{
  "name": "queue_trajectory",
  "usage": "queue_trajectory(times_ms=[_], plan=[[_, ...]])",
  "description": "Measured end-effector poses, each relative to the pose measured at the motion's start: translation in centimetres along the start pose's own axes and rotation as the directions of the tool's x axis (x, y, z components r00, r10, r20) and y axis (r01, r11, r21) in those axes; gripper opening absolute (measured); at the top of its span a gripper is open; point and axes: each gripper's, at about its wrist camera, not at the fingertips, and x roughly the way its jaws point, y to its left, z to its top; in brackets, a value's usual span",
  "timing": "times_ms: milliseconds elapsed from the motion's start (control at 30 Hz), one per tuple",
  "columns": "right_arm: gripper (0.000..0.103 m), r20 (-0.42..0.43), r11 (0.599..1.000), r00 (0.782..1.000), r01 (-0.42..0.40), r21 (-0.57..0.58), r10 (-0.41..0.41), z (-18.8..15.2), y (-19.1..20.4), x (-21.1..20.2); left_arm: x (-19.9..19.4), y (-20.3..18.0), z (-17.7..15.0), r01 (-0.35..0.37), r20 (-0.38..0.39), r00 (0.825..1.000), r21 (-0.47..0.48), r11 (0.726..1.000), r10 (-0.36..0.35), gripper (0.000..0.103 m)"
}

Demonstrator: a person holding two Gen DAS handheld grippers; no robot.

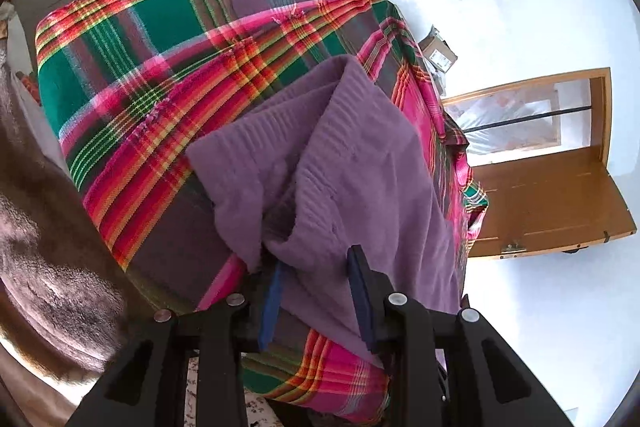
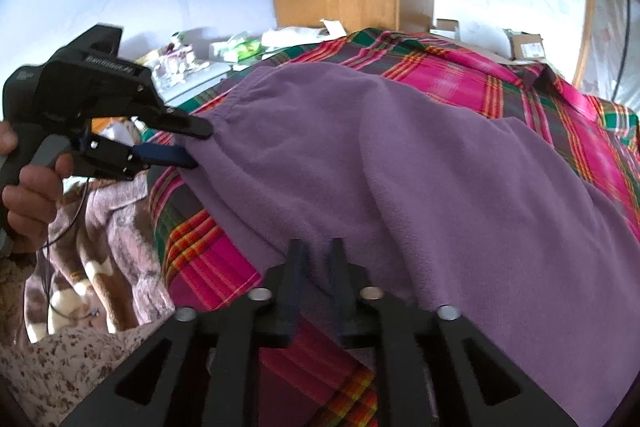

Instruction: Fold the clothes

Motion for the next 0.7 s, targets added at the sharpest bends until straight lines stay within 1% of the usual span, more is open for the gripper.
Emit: queue_trajectory(times_ms=[33,100,167,233,333,433,567,700], plan=[[0.029,-0.002,1.0,1.0,0.004,-0.014,-0.004,0.0,0.3,0.0,-0.1,0.1,0.1,0.007,0.005,1.0,-0.005,1.0,-0.007,0.026],[0.029,-0.005,0.998,0.999,0.04,-0.057,-0.04,0.1,1.1,0.2,-0.5,0.4,0.1,0.025,0.02,1.0,-0.01,1.0,-0.024,0.019],[0.029,-0.005,0.993,0.997,0.073,-0.09,-0.073,0.1,1.6,0.4,-1.2,0.5,0.2,0.058,0.049,0.997,-0.003,0.998,-0.058,0.017],[0.029,-0.002,0.992,0.997,0.081,-0.094,-0.081,0.3,1.8,0.5,-1.7,0.3,0.3,0.078,0.075,0.994,0.015,0.997,-0.078,0.014],[0.029,0.0,0.991,0.996,0.092,-0.096,-0.092,0.4,1.8,0.5,-2.1,-0.1,0.6,0.095,0.096,0.991,0.035,0.995,-0.098,0.012],[0.029,-0.004,0.987,0.993,0.119,-0.106,-0.12,0.5,2.0,0.7,-2.3,-0.5,1.2,0.116,0.112,0.986,0.041,0.992,-0.12,0.012],[0.029,0.003,0.977,0.99,0.142,-0.156,-0.144,0.6,3.0,0.4,-2.9,-1.1,1.8,0.134,0.138,0.98,0.064,0.989,-0.142,0.011],[0.03,-0.005,0.969,0.984,0.176,-0.175,-0.18,0.4,3.4,0.7,-3.8,-1.6,2.4,0.153,0.165,0.972,0.079,0.985,-0.165,0.011]])
